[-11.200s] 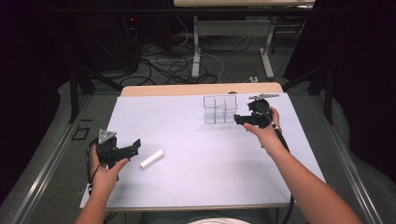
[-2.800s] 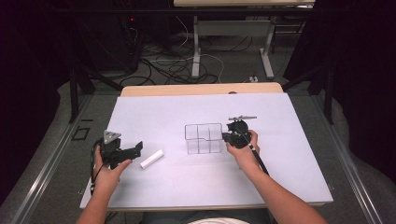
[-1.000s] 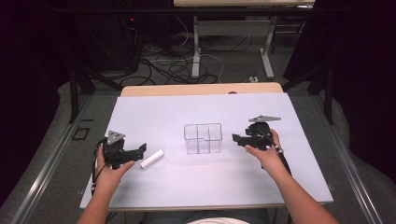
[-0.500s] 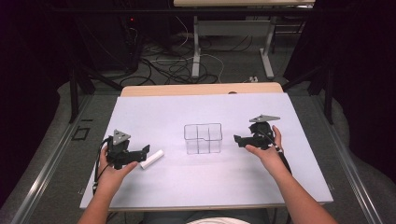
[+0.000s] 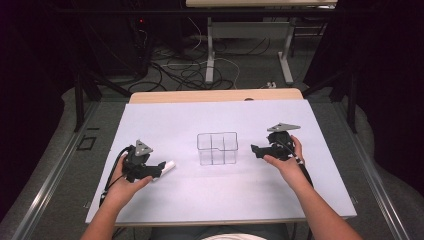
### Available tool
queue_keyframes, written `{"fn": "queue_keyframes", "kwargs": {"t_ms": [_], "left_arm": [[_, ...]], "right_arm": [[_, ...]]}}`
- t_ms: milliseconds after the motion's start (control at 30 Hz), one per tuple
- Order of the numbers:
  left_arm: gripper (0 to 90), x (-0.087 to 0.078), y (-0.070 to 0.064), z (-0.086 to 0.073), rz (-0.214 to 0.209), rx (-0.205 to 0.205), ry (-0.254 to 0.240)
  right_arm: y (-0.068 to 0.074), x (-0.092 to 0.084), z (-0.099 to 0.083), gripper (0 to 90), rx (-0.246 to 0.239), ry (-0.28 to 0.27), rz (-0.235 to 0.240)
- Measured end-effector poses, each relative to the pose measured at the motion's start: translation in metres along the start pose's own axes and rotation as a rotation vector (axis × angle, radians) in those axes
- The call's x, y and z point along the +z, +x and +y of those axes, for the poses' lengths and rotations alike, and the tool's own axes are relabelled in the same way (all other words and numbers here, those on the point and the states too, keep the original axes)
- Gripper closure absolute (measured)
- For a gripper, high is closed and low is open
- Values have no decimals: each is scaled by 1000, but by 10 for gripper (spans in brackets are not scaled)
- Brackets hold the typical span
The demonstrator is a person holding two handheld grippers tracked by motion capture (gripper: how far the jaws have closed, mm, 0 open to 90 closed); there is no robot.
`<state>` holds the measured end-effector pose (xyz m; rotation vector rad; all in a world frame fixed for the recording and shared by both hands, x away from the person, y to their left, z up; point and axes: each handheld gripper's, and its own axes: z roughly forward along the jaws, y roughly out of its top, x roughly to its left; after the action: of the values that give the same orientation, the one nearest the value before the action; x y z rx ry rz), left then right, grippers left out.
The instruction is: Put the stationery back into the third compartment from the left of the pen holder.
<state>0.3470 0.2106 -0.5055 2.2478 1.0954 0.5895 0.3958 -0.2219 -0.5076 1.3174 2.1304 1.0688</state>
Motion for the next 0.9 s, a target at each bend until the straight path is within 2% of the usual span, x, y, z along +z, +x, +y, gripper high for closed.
{"fn": "queue_keyframes", "kwargs": {"t_ms": [33,100,233,333,433,500,567,767,867,900], "left_arm": [[292,0,-1,1,3,22,20],[334,2,-4,2,2,45,28],[356,6,-7,3,-32,52,50],[360,9,-6,4,-40,76,61],[360,9,-4,6,-37,66,108],[379,10,-2,9,-66,53,127],[396,11,0,12,-83,57,129],[460,16,8,18,-157,56,205],[478,19,11,21,-165,65,232],[482,19,11,21,-170,66,227]], "right_arm": [[0,0,0,154,5,2,3],[0,1,0,156,2,0,3],[1,2,0,156,-3,10,6],[1,3,-1,157,-6,13,10],[2,2,-1,157,-6,12,10],[1,1,-2,158,-8,11,8],[1,1,-2,158,-2,13,8],[0,2,-3,158,4,15,13],[-1,1,-3,158,13,16,10],[-1,1,-3,159,19,20,13]]}}
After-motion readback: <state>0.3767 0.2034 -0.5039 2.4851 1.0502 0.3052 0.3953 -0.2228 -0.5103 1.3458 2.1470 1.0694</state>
